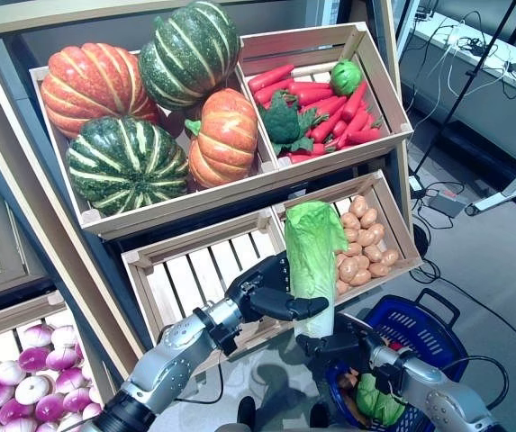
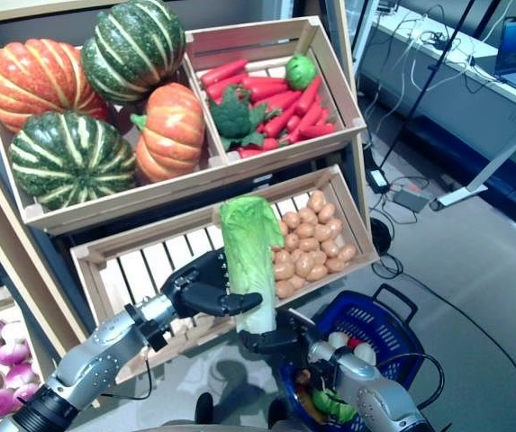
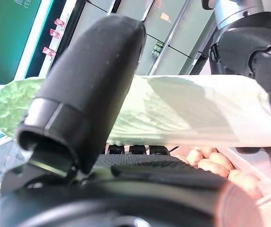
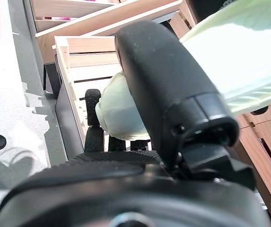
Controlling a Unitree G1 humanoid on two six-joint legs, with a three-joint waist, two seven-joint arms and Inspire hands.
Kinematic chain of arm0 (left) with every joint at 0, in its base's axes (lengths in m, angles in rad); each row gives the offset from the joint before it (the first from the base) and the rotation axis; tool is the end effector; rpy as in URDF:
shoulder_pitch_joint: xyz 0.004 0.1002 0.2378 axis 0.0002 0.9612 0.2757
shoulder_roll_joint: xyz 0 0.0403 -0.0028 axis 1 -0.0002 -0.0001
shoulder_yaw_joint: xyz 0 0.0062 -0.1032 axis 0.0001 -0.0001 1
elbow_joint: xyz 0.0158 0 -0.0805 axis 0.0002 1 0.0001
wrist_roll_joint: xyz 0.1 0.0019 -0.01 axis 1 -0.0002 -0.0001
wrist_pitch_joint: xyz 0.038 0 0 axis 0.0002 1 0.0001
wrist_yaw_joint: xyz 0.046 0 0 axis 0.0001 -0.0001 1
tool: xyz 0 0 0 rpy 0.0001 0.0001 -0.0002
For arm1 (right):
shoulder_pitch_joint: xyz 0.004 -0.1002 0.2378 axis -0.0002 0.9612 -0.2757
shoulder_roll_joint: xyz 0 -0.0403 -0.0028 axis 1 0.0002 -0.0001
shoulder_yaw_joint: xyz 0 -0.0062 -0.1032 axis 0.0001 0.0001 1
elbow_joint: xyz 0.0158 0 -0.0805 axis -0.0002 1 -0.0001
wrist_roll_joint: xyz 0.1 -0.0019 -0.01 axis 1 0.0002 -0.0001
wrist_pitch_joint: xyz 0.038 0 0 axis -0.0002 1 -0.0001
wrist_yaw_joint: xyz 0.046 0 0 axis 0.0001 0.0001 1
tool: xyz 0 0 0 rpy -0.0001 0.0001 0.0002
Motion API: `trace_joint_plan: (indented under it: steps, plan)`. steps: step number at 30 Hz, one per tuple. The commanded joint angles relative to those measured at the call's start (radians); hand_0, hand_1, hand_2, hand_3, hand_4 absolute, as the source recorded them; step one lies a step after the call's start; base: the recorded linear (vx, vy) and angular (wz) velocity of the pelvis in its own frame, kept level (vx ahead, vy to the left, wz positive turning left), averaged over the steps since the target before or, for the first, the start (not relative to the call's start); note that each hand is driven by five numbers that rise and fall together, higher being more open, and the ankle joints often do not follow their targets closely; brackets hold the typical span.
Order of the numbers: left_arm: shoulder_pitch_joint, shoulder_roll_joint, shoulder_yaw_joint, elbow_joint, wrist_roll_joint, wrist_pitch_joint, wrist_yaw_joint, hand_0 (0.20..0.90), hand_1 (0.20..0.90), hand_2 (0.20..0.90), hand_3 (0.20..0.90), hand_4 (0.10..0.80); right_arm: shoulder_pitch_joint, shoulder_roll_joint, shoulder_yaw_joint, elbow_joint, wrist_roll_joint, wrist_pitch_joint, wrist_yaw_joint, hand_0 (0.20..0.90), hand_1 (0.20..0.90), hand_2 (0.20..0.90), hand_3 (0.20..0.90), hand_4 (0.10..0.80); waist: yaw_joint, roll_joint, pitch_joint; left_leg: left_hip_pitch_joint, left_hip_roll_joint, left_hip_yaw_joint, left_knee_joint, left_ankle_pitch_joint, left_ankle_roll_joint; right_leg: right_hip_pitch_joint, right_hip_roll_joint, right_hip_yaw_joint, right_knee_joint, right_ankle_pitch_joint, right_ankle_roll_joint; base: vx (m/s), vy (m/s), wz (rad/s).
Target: Put vegetables into the basket
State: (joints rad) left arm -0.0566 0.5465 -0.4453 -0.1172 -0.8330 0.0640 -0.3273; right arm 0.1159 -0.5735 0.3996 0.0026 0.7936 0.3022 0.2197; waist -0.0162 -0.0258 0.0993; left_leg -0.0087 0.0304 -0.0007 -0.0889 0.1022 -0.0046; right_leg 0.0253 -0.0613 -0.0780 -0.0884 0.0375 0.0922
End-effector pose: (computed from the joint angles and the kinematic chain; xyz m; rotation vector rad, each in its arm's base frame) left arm 0.1954 0.1596 0.0547 -0.3156 0.1611 -0.7751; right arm 0.1551 -0.1909 0.0031 0.2710 0.6394 0.5131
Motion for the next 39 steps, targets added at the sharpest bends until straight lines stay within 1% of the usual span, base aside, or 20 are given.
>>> trace_joint_plan:
  steps: [1,5,8,13,20,24,29,34,36,39]
  plan:
    - [-0.073,-0.048,-0.038,-0.138,-0.073,-0.051,-0.101,0.9,0.9,0.9,0.9,0.8,-0.105,0.033,-0.064,-0.075,0.108,-0.153,-0.015,0.3,0.3,0.3,0.3,0.4,0.007,-0.035,-0.058,0.037,-0.022,-0.036,0.02,-0.086,0.011,-0.003,-0.047,0.021,0.021,0.044,0.036,0.0,0.0,0.0]
    - [-0.067,-0.05,-0.023,-0.137,-0.093,-0.07,-0.1,0.9,0.9,0.9,0.9,0.8,-0.099,0.032,-0.106,-0.097,0.16,-0.188,-0.012,0.3,0.3,0.3,0.3,0.4,0.002,-0.037,-0.057,0.037,-0.022,-0.033,0.021,-0.089,0.013,-0.005,-0.045,0.027,0.023,0.043,0.036,0.0,0.0,0.0]
    - [-0.067,-0.054,-0.009,-0.142,-0.091,-0.067,-0.1,0.9,0.9,0.9,0.9,0.8,-0.097,0.036,-0.139,-0.107,0.205,-0.213,-0.004,0.3,0.3,0.3,0.3,0.4,0.0,-0.038,-0.058,0.038,-0.022,-0.031,0.022,-0.09,0.013,-0.007,-0.044,0.029,0.026,0.042,0.035,0.0,0.0,0.0]
    - [-0.062,-0.062,0.019,-0.142,-0.096,-0.062,-0.108,0.9,0.9,0.9,0.9,0.8,-0.088,0.073,-0.188,-0.121,0.285,-0.254,0.02,0.3,0.3,0.3,0.3,0.4,0.0,-0.038,-0.055,0.038,-0.022,-0.033,0.024,-0.095,0.014,-0.006,-0.044,0.029,0.026,0.041,0.035,0.0,0.0,0.0]
    - [-0.059,-0.076,0.051,-0.139,-0.097,-0.054,-0.114,0.9,0.9,0.9,0.9,0.8,-0.083,0.109,-0.233,-0.111,0.364,-0.289,0.067,0.3,0.3,0.3,0.3,0.4,0.0,-0.039,-0.058,0.039,-0.02,-0.033,0.022,-0.097,0.01,-0.001,-0.045,0.026,0.019,0.04,0.034,0.0,0.0,0.0]
    - [-0.058,-0.082,0.065,-0.132,-0.086,-0.063,-0.125,0.9,0.9,0.9,0.9,0.8,-0.078,0.127,-0.254,-0.101,0.403,-0.296,0.091,0.3,0.3,0.3,0.3,0.4,-0.001,-0.04,-0.058,0.039,-0.017,-0.031,0.022,-0.098,0.009,-0.001,-0.046,0.024,0.018,0.039,0.034,0.0,0.0,0.0]
    - [-0.064,-0.086,0.08,-0.133,-0.084,-0.057,-0.139,0.9,0.9,0.9,0.9,0.8,-0.091,0.17,-0.278,-0.084,0.539,-0.349,0.125,0.3,0.3,0.3,0.3,0.4,0.002,-0.039,-0.057,0.039,-0.016,-0.032,0.024,-0.1,0.008,0.002,-0.044,0.024,0.015,0.037,0.031,0.0,0.0,0.0]
    - [-0.062,-0.094,0.096,-0.129,-0.086,-0.052,-0.138,0.9,0.9,0.9,0.9,0.8,-0.091,0.214,-0.301,-0.07,0.577,-0.395,0.141,0.3,0.3,0.3,0.3,0.4,0.002,-0.035,-0.055,0.037,-0.015,-0.033,0.026,-0.102,0.006,0.002,-0.044,0.023,0.016,0.035,0.03,0.0,0.0,0.0]
    - [-0.059,-0.099,0.099,-0.129,-0.083,-0.052,-0.134,0.9,0.9,0.9,0.9,0.8,-0.089,0.223,-0.308,-0.068,0.584,-0.401,0.141,0.3,0.3,0.3,0.3,0.4,0.001,-0.035,-0.054,0.037,-0.015,-0.033,0.026,-0.102,0.005,0.002,-0.044,0.024,0.016,0.035,0.03,0.0,0.0,0.0]
    - [-0.051,-0.104,0.121,-0.124,-0.083,-0.059,-0.131,0.9,0.9,0.9,0.9,0.8,-0.083,0.244,-0.341,-0.048,0.61,-0.43,0.152,0.3,0.3,0.3,0.3,0.4,0.0,-0.034,-0.053,0.039,-0.014,-0.033,0.025,-0.103,0.004,0.003,-0.043,0.023,0.015,0.034,0.028,0.0,0.0,0.0]
